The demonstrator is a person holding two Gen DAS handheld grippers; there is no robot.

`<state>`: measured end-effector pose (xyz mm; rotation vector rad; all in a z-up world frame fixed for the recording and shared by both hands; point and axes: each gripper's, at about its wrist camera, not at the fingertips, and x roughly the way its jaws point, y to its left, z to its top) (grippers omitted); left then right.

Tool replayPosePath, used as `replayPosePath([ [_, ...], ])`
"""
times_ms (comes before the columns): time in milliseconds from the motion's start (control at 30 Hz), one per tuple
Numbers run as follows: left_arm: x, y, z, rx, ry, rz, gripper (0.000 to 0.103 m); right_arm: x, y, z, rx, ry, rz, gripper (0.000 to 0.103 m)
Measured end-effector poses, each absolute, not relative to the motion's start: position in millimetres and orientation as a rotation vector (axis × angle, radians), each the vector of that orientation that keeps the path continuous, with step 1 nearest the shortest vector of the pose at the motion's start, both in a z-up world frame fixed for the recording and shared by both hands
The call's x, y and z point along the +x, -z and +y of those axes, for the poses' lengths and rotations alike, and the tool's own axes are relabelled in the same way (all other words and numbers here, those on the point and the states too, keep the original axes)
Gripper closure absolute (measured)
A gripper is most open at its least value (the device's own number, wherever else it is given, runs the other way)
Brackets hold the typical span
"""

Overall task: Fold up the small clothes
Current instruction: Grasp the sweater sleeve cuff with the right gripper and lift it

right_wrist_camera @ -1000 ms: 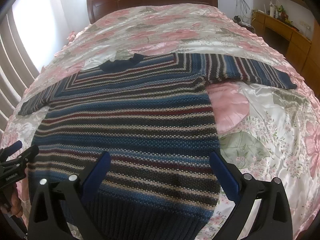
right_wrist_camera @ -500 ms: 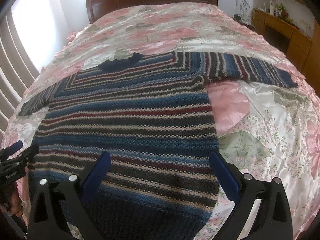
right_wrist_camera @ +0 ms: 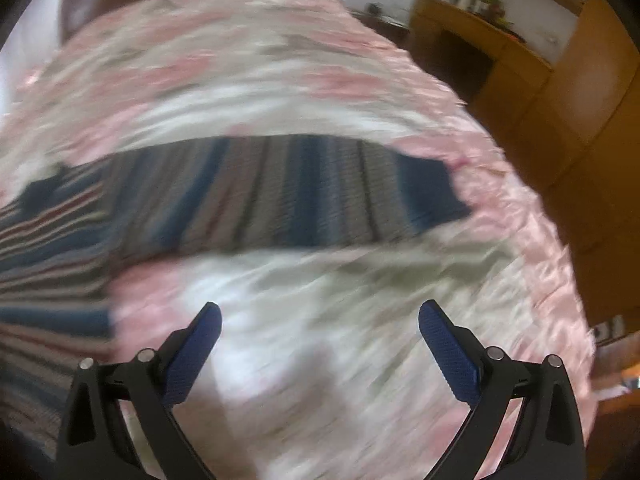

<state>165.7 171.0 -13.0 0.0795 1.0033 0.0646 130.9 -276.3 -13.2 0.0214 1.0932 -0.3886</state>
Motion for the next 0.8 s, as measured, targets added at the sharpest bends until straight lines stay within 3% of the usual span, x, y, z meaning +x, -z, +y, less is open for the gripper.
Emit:
replayPosePath([
  [267,209.9,32.8,58.3,0.099,0.116,1.023,0.003,177.2,53.8,-387.8,0.214,0.428,1.184,0.004],
  [633,232.9,56.4,50.1,0.102,0.035,1.008,0.003,206.4,86.8,-444.6,0.426,0.373,1.226,0.003],
  [733,236.9,61.5,63.9,0.102,0.006,1.018,0.003,209.9,84.8,-448.3,0.431,0.393,1.207,0.012],
  [800,238.8,65.1,72.4,0.106,-0.011,1.024,0.003,214.3,83.2,-453.6,0.450,0.404,1.190,0.040],
])
